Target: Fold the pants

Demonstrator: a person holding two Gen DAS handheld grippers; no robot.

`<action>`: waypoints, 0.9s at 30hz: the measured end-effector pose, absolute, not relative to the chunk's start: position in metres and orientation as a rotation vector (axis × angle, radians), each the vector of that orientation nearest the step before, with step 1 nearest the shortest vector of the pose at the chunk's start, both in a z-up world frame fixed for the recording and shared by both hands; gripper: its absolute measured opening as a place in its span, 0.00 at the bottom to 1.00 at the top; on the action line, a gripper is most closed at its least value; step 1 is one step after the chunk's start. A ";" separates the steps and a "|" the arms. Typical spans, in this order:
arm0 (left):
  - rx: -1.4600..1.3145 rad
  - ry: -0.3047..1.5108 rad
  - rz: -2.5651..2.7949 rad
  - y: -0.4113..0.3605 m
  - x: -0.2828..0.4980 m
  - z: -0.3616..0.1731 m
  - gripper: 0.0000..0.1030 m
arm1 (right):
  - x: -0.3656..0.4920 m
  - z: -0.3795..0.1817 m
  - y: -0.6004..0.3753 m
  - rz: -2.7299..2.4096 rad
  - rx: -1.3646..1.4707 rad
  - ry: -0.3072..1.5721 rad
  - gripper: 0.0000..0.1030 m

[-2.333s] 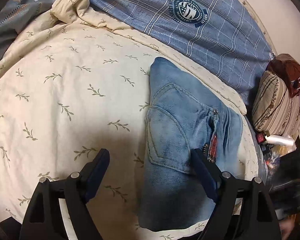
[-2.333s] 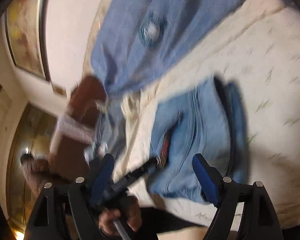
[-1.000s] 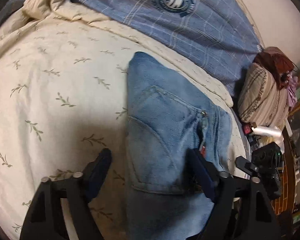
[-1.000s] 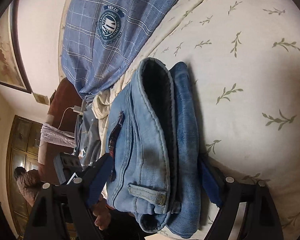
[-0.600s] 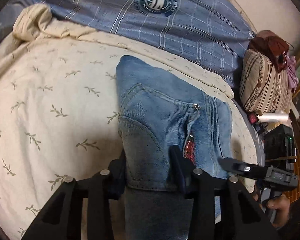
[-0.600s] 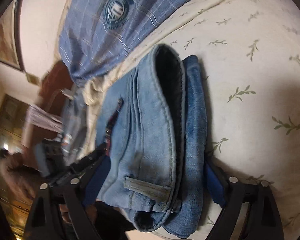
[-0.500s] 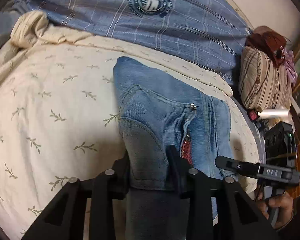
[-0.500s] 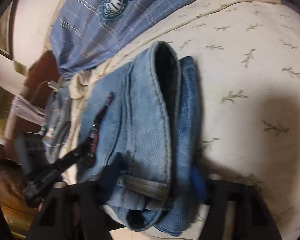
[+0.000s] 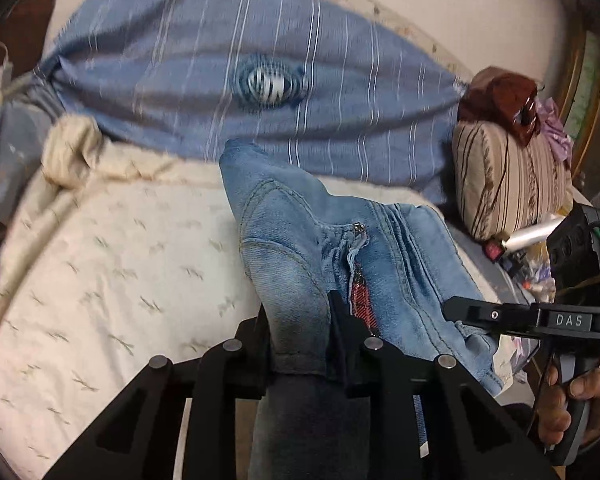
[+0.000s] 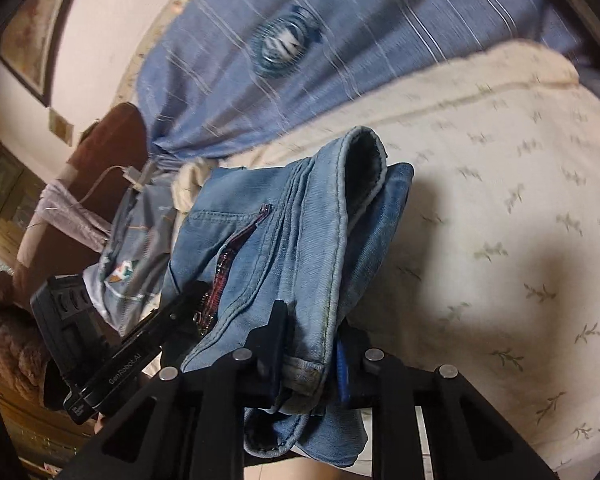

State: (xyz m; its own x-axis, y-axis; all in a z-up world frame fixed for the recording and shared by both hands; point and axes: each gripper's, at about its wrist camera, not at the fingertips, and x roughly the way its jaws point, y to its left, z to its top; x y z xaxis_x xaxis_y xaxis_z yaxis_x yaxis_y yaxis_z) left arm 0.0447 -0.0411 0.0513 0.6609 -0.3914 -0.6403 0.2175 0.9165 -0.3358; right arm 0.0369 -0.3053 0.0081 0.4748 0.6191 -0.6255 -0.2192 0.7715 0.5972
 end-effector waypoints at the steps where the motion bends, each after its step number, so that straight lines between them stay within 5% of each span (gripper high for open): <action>1: -0.238 0.759 -0.342 -0.039 0.044 0.060 0.25 | 0.037 0.016 -0.302 0.545 0.471 0.932 0.22; 13: -0.244 0.638 -0.266 -0.010 0.073 0.120 0.25 | 0.069 0.100 -0.263 0.629 0.370 0.810 0.22; 27: -0.266 0.733 -0.212 0.009 0.102 0.069 0.25 | 0.112 0.049 -0.235 0.649 0.362 0.884 0.22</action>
